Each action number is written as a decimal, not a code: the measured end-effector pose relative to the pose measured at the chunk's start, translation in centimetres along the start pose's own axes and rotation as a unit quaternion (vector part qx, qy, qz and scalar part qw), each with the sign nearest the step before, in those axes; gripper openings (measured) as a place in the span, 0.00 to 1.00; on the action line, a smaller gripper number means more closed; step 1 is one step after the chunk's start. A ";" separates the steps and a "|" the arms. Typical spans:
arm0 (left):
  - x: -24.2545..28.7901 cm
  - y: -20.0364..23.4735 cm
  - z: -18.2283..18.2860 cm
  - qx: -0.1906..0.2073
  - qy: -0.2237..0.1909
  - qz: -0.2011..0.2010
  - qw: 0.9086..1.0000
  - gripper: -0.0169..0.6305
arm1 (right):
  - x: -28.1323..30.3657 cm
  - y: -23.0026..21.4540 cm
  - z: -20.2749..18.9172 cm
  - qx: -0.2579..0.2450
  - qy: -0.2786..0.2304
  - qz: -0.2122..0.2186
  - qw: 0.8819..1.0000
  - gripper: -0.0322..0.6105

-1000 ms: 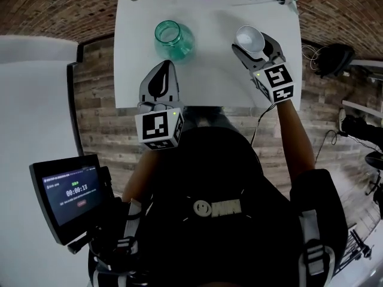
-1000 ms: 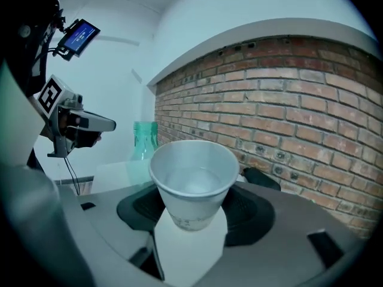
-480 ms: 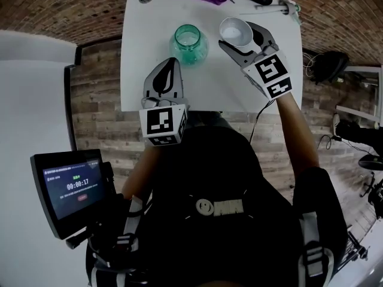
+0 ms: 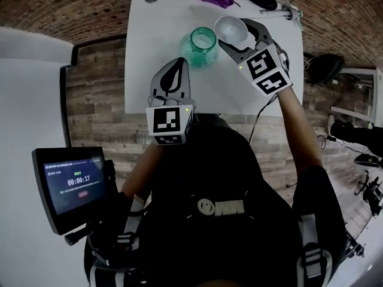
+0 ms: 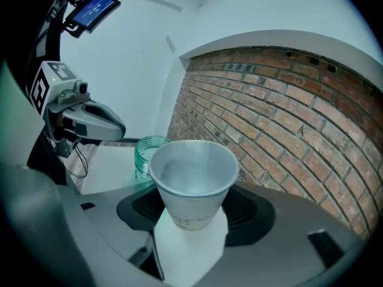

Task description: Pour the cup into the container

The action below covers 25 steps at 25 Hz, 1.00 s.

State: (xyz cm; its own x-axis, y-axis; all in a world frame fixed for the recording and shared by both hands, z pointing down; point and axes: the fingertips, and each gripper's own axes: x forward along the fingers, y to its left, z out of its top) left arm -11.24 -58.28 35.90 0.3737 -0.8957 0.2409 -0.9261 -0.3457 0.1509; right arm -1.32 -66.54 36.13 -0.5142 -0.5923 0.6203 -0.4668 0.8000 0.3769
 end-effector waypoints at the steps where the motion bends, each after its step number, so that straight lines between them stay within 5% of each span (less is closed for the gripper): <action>1: 0.0 0.2 0.0 0.001 -0.002 -0.002 1.000 0.03 | 0.2 0.1 0.2 -0.009 0.005 -0.003 1.000 0.49; 25: 0.3 -0.2 0.3 0.015 -0.017 -0.024 0.999 0.03 | -0.9 -0.6 0.2 -0.181 0.086 -0.077 0.977 0.49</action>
State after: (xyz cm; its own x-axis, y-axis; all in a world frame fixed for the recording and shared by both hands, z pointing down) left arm -10.95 -58.54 35.65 0.4155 -0.8869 0.2021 -0.9089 -0.3957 0.1320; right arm -0.70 -66.53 35.22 -0.3155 -0.7086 0.6311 -0.2293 0.7023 0.6739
